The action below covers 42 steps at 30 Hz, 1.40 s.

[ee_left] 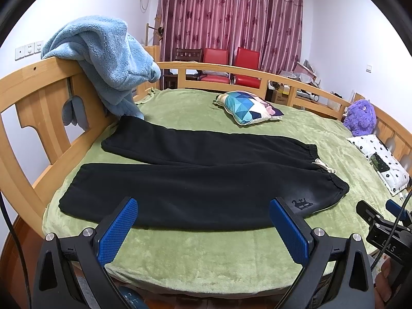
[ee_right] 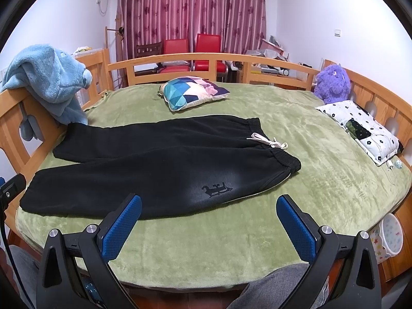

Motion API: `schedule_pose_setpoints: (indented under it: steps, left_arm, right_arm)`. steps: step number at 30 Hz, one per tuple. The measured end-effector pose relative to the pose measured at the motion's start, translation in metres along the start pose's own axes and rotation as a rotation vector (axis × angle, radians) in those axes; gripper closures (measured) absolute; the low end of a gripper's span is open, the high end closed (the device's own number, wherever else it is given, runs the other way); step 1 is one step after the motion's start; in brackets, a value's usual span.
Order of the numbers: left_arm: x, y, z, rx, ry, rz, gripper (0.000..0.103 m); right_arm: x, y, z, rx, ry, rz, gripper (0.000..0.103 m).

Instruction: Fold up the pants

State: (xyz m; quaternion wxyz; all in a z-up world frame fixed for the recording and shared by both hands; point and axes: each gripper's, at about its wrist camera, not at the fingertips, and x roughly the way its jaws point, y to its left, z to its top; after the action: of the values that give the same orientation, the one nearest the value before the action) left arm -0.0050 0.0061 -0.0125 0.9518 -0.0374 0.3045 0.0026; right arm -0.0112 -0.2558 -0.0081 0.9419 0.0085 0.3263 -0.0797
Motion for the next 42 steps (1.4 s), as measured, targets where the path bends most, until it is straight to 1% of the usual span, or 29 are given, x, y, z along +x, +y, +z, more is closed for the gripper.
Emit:
schedule_pose_setpoints:
  steps: [4,19,23,31,34,36,38,40,42]
  left_arm:
    - [0.001,0.001,0.001,-0.001,0.002,0.001,0.000]
    - [-0.001,0.000,0.000,-0.003,-0.001,-0.002,0.000]
    - [-0.002,-0.001,0.001,-0.015,0.001,-0.014,0.000]
    - [0.001,-0.005,0.007,-0.016,0.003,-0.005,0.000]
    - [0.011,-0.004,0.009,-0.024,0.000,-0.012,0.000]
    - [0.022,-0.004,0.010,-0.018,0.004,0.006,0.000]
    - [0.032,0.001,0.011,-0.016,0.010,0.023,0.000]
    - [0.050,0.008,0.011,-0.040,0.030,0.017,0.000]
    - [0.066,0.020,0.009,-0.072,0.046,0.019,0.000]
  right_arm:
    - [-0.001,0.003,0.000,-0.009,-0.005,-0.014,0.000]
    - [-0.006,0.005,0.000,-0.008,-0.005,-0.010,0.000]
    - [-0.007,0.005,-0.001,-0.006,-0.010,-0.013,0.000]
    - [-0.008,-0.002,-0.005,0.000,-0.025,-0.027,0.000]
    - [0.000,-0.009,-0.005,0.026,-0.005,-0.007,0.000]
    - [0.007,-0.015,-0.005,0.046,-0.002,0.010,0.000]
    - [0.018,-0.020,-0.005,0.057,0.004,-0.002,0.000]
    - [0.027,-0.023,-0.005,0.060,-0.008,-0.009,0.001]
    - [0.040,-0.026,-0.005,0.061,-0.012,0.009,0.004]
